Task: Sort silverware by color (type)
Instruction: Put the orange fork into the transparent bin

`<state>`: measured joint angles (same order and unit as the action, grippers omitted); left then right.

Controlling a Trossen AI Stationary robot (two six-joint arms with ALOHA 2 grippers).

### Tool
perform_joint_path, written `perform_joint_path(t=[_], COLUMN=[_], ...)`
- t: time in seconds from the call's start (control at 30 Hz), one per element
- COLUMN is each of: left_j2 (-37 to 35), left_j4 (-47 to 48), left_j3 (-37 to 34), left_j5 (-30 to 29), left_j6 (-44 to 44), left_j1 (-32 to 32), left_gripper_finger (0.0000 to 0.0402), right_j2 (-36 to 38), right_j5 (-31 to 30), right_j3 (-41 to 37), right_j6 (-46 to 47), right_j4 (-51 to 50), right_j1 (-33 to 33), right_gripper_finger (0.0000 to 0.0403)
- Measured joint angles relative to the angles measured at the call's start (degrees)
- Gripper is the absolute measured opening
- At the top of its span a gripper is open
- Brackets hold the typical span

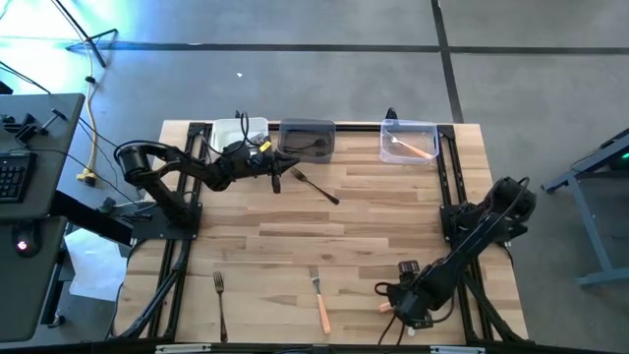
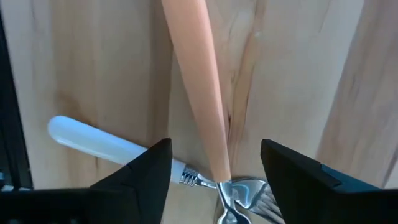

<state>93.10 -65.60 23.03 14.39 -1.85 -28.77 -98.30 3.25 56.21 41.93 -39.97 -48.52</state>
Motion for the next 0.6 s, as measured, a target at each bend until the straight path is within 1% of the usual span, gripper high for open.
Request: perform_joint_path(t=[0.13, 0.4, 0.53, 0.6], left_j2=[0.0, 0.0, 0.0, 0.0], left_j4=[0.07, 0.22, 0.22, 0.22], left_j3=[0.0, 0.0, 0.0, 0.0], left_j5=[-0.02, -0.02, -0.01, 0.0], left_j6=[0.0, -0.47, -0.48, -0.48], left_j1=[0.0, 0.0, 0.0, 0.0], left_gripper_finger=[0.0, 0.0, 0.0, 0.0], right_j2=[-1.16, -1.58, -1.58, -1.58], right_j5=[0.87, 1.2, 1.05, 1.05], right_j3=[0.0, 0.0, 0.0, 0.0], right_j6=[0.0, 0.48, 0.25, 1.76], right_j4=[0.16, 0.75, 0.82, 0.82], right_j1=[0.34, 1.3, 1.3, 1.37], right_gripper_finger=[0.0204, 0.0124, 0.0091, 0.0076])
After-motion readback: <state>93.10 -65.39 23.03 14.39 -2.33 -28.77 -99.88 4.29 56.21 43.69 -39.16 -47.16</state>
